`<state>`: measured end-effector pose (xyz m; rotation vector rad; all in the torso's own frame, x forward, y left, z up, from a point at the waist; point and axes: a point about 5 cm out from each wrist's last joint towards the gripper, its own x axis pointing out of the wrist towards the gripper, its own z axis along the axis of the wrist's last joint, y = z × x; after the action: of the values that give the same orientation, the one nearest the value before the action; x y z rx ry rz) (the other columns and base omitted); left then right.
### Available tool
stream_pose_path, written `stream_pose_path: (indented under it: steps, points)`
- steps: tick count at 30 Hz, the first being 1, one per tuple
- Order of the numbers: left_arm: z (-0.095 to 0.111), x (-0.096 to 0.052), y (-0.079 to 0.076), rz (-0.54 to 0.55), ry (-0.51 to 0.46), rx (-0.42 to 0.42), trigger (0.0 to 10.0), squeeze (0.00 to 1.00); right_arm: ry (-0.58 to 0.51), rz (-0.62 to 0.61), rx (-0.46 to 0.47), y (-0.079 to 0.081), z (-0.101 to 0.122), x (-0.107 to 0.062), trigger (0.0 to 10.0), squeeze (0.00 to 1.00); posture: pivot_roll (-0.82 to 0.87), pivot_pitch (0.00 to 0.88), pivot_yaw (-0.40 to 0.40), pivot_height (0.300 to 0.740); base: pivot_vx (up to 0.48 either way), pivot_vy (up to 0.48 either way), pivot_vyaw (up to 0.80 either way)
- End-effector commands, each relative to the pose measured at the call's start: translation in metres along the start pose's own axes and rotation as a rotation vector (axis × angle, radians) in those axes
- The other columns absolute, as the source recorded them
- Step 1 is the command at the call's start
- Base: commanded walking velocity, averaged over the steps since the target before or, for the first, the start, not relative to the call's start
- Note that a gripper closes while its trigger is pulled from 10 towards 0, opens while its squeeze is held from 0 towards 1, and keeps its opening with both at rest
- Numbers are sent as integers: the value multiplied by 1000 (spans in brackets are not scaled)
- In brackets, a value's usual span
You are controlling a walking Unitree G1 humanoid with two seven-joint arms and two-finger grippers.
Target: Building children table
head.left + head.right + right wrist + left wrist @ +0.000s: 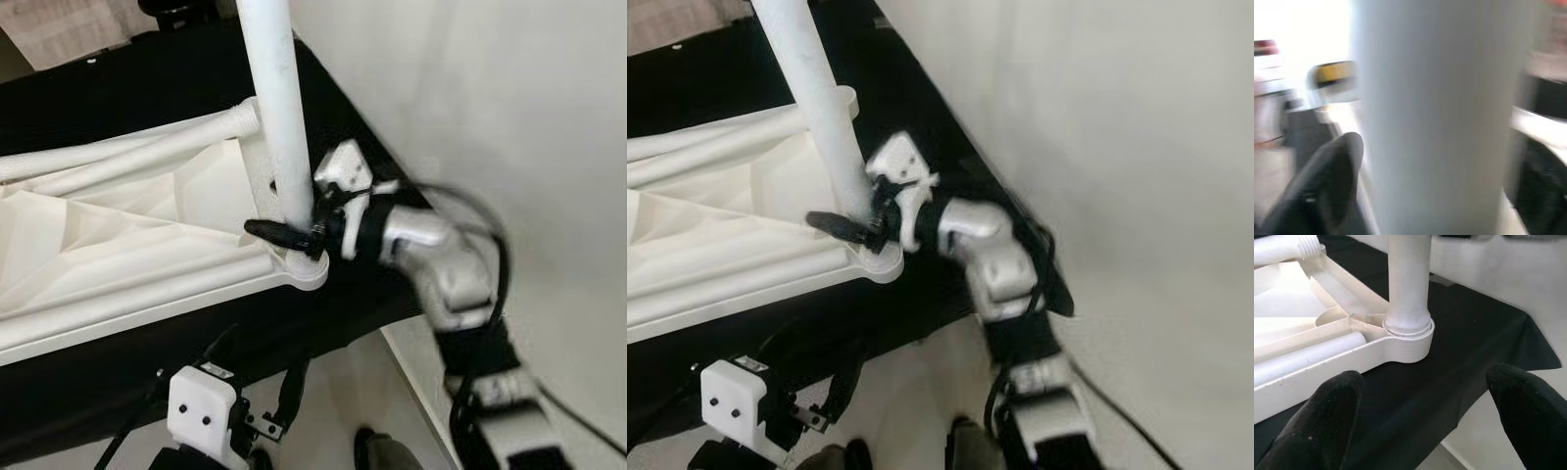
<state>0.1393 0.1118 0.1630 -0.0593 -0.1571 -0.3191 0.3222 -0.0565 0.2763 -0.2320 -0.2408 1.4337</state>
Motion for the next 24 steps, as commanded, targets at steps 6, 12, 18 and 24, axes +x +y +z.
stream_pose_path:
  steps: [6,12,18,24]
  points:
    - [-4,-5,0,14,30,5,10000,0,19,314,-7,5,0,6,10000,0,28,300,29,740,0,0,0]
    - [-3,-6,-1,12,34,3,10000,0,14,413,7,-2,7,13,10000,0,29,304,32,740,0,0,0]
    - [-2,-6,-2,12,32,-1,10000,0,-6,432,32,-4,1,13,0,0,28,312,28,740,0,0,0]
    - [-2,-6,-3,12,31,-3,10000,0,-5,292,4,-10,-7,6,0,0,16,317,27,740,0,0,0]
